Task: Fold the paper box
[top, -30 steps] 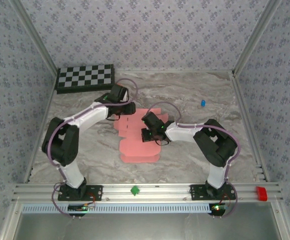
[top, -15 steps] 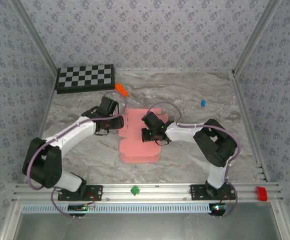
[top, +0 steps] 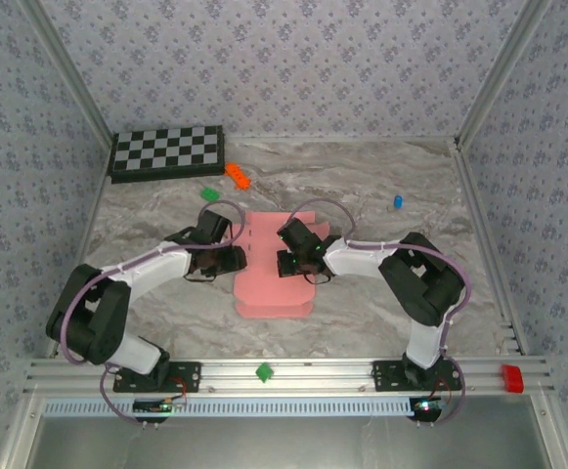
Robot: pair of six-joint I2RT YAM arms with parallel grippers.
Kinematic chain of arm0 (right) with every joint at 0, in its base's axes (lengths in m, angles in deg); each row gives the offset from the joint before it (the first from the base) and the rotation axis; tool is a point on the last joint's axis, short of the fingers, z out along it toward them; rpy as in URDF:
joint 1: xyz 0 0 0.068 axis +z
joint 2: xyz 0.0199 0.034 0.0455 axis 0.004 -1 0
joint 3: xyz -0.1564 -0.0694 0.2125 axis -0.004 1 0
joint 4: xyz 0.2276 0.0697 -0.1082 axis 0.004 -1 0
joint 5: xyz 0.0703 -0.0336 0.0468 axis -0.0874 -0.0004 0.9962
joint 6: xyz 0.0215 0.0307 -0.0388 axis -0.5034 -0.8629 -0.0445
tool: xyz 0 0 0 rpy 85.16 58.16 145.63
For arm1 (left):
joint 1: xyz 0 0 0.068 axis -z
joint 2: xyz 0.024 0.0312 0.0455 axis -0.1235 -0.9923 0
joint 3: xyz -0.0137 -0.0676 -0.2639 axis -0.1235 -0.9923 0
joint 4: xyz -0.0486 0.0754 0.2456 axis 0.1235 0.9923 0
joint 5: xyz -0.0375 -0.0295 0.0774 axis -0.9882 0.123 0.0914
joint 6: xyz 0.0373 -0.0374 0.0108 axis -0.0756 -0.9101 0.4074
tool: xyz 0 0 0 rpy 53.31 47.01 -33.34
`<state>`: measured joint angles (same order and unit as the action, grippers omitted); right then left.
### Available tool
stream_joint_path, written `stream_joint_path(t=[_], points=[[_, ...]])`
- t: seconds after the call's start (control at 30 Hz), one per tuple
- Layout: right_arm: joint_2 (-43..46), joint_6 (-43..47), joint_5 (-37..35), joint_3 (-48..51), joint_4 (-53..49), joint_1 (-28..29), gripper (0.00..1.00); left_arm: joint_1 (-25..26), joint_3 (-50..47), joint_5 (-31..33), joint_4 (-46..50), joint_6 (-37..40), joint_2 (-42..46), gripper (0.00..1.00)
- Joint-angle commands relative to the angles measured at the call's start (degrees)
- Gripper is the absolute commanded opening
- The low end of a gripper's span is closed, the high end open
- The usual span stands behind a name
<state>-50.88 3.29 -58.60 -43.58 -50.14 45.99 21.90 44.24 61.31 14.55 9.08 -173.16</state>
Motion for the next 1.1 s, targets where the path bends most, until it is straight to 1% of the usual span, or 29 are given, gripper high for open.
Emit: stream_joint_path(t=[0.0, 0.1, 0.33, 0.43, 0.87, 1.07], points=[[-1.9, -1.1, -1.4, 0.3, -5.5, -0.1, 0.01, 0.3, 0.0, -1.9, -2.8, -1.2, -1.7, 0.56], [-2.1, -1.2, -1.3, 0.2, -5.4, -0.1, 0.01, 0.3, 0.3, -1.8, -4.2, -1.4, -3.1, 0.54], [-2.4, -1.0, -1.3, -0.1, -5.8, 0.1, 0.01, 0.5, 0.9, -1.8, -8.2, -2.0, -5.8, 0.53], [-2.4, -1.0, -1.4, 0.0, -6.1, 0.2, 0.01, 0.8, 1.6, -2.0, -8.5, -1.4, -6.2, 0.53], [-2.7, -1.0, -1.5, -0.3, -6.2, 0.4, 0.01, 4.3, 2.9, 1.0, -8.5, 1.8, -3.6, 0.48], [-2.7, -1.1, -1.5, -0.2, -6.1, 0.4, 0.01, 4.8, 3.3, 0.2, -9.3, 3.4, -3.9, 0.47]])
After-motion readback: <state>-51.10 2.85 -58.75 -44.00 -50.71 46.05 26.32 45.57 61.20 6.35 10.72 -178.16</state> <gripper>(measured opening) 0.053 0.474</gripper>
